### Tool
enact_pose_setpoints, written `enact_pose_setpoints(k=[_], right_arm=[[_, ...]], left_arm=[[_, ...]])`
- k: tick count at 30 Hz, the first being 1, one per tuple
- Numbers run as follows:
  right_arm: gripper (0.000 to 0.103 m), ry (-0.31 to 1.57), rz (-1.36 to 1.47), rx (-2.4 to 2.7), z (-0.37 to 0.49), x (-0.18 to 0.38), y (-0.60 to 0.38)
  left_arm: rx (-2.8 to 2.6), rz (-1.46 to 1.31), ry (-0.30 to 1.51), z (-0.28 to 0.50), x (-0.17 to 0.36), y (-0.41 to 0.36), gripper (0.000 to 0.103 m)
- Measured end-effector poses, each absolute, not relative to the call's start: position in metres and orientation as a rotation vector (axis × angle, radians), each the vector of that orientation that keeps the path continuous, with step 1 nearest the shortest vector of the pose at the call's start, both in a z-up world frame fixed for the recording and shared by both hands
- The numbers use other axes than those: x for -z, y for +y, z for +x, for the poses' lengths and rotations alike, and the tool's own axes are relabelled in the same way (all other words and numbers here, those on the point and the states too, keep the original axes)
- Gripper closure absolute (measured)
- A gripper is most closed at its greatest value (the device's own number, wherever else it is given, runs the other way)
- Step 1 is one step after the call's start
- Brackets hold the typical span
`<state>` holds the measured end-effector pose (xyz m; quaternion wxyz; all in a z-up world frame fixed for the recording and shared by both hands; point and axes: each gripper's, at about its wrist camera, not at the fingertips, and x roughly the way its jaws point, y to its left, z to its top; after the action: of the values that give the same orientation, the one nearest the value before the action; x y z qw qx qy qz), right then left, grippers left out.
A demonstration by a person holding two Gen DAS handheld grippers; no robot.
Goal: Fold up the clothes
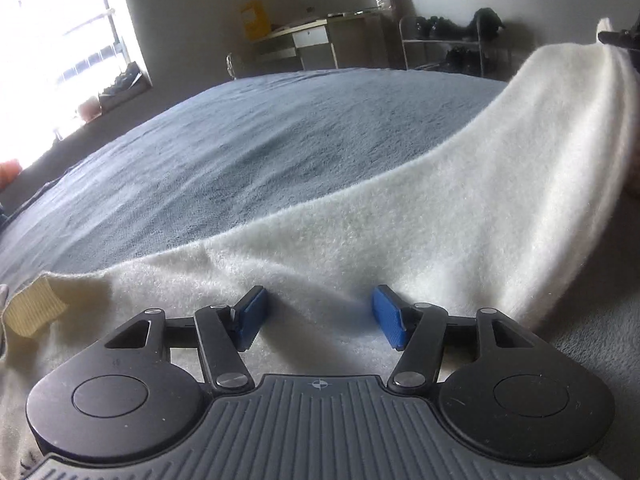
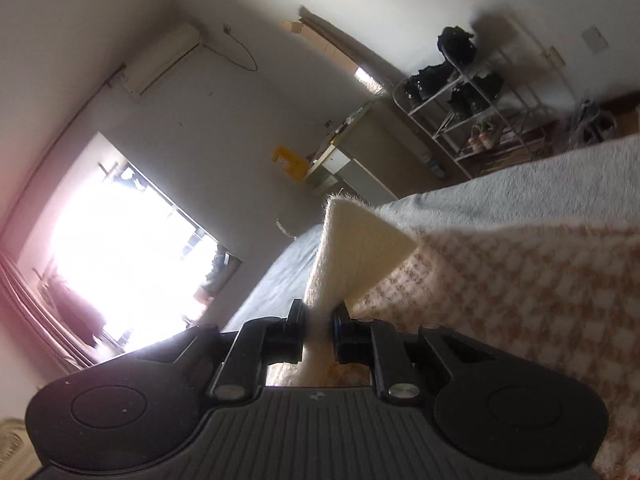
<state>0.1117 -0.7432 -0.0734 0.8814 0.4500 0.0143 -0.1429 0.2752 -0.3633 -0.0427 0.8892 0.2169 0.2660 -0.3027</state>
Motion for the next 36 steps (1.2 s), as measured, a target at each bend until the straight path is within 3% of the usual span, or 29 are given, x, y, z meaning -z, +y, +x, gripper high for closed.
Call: enact_pose_setpoints(k=[4, 8, 23, 27, 29, 32, 36], right_arm=[[0.087, -0.006, 0.978, 0.255, 0.109, 0.083, -0.752], [0.087, -0.022, 0.996, 0.227, 0.108, 0.088, -0.756], [0.082, -0.071, 1.126, 0.191, 0.101, 0.11, -0.774], [0.071, -0.072, 1.134, 0.195, 0.101, 0.112, -0.776], [0.065, -0.069, 1.148, 0.197, 0.1, 0.115, -0.778], [0.064, -0.062, 1.162, 0.195, 0.101, 0.118, -0.781], [0.062, -0.055, 1.168, 0.193, 0.102, 0.12, -0.783]], left_arm=[[0.66, 0.504, 0.488, 0.25, 0.041, -0.377, 0.047], [0.682, 0.688, 0.364, 0.218, 0.05, -0.409, 0.061], [0.771, 0.588, 0.414, 0.249, 0.036, -0.499, 0.06], [0.729, 0.533, 0.408, 0.241, 0.031, -0.517, 0.062], [0.719, 0.519, 0.411, 0.243, 0.032, -0.515, 0.061], [0.72, 0.472, 0.43, 0.251, 0.028, -0.499, 0.051], [0.661, 0.397, 0.468, 0.261, 0.008, -0.463, 0.047]])
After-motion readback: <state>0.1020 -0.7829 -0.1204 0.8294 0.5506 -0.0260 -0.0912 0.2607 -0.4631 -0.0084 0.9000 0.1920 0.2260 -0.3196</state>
